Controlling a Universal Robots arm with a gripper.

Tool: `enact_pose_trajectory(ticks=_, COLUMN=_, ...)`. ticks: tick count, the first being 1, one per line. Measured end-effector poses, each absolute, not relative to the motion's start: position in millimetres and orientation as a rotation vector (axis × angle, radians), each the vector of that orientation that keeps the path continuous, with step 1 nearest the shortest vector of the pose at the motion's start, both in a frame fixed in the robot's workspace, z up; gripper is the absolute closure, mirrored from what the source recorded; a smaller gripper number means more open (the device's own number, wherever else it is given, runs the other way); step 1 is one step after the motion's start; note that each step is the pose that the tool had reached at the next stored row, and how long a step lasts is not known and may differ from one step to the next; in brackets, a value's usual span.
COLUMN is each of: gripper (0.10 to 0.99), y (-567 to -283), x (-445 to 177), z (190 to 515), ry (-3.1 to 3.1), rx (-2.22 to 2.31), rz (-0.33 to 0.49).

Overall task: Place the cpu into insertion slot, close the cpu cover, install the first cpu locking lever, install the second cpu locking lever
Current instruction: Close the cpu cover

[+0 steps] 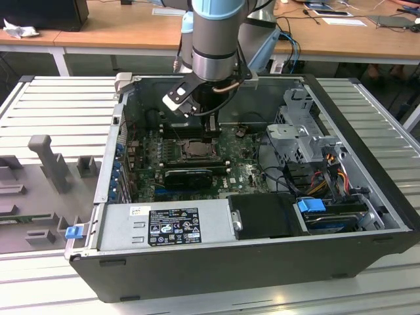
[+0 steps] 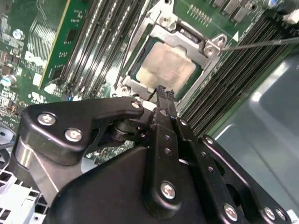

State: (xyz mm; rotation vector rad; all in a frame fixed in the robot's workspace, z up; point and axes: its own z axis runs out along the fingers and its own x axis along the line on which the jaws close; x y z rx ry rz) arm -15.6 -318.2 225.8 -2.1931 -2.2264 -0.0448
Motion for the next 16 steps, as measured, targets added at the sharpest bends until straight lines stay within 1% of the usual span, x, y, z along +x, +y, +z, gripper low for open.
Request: enact_pose_trajectory(ticks=16, gripper=0.980, y=-318, x=-36, z=226, ry=-2.226, rx=-2.193, rz=-0.045)
